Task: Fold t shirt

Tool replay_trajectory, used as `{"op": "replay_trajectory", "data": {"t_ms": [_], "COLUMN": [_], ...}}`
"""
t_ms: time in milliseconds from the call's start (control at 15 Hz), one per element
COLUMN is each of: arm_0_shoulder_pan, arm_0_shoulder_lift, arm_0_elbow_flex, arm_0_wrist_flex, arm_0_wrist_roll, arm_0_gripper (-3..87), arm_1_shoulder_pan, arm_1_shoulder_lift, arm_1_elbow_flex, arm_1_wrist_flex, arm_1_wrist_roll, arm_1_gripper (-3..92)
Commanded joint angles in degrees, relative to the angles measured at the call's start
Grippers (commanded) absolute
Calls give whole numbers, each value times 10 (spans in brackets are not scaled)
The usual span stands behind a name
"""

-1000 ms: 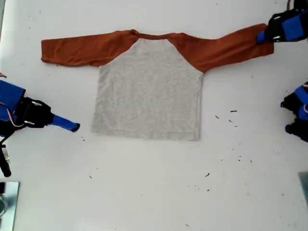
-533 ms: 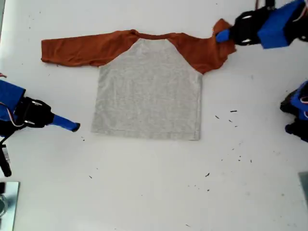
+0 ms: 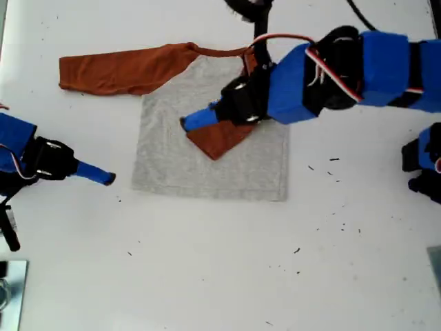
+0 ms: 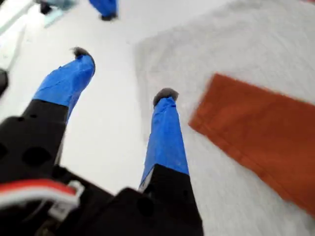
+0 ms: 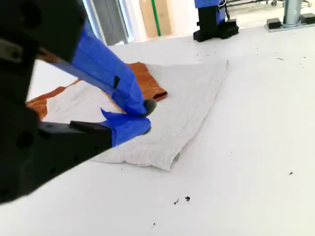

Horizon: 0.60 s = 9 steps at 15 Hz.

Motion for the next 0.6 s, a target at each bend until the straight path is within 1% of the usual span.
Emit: {"op": "replay_trajectory", "data": {"t_ms": [0, 67, 133, 200, 333, 467, 533], "arm_0_shoulder_pan": [-26, -26, -35, -33, -27, -34, -38], "arm_0_shoulder_lift": [4, 4, 4, 4, 4, 4, 0], "arm_0_elbow_flex": [6, 6, 6, 6, 6, 6, 4], "arm_0_wrist_flex": [0, 0, 0, 0, 0, -5, -15], "arm_0_wrist_roll": [5, 5, 18, 13, -17, -61, -88], "arm_0_gripper": [-2, 6, 32, -2, -2, -3, -3], "arm_1_shoulder_pan": [48, 69, 76, 76, 61, 42, 35], "arm_1_shoulder_lift": [162, 229, 305, 389, 563, 673, 682], "arm_1_elbow_flex": [157, 264, 384, 510, 733, 883, 925], "arm_1_wrist_flex": [40, 58, 57, 42, 27, 34, 20], "arm_1_wrist_roll": [-2, 6, 16, 35, 91, 143, 156], "arm_1_gripper": [176, 37, 36, 35, 35, 35, 35]}}
